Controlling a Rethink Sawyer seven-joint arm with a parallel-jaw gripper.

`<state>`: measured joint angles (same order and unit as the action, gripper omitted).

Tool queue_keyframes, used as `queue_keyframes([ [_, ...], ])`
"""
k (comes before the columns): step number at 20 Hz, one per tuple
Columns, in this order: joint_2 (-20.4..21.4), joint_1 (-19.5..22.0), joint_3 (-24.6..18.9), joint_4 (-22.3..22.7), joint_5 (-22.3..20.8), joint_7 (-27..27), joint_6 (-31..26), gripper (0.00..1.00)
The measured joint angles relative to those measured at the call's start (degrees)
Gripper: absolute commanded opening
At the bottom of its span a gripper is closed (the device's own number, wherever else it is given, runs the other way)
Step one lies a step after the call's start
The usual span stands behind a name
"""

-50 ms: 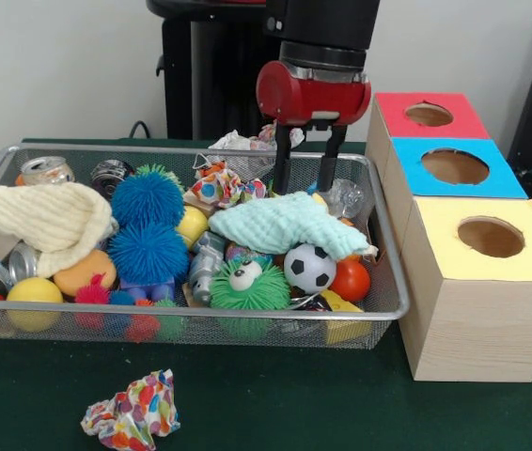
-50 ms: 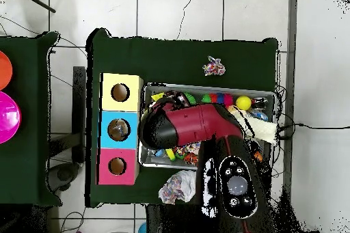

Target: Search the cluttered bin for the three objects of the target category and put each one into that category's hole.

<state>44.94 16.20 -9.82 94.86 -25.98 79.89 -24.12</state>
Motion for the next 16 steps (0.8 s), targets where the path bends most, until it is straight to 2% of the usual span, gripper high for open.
queue_keyframes([
  [7,5.31,2.77,-1.49,3.47,1.06,0.0,0.0,1.0],
  [16,8.14,2.48,-1.5,6.6,0.88,0.0,0.0,1.0],
])
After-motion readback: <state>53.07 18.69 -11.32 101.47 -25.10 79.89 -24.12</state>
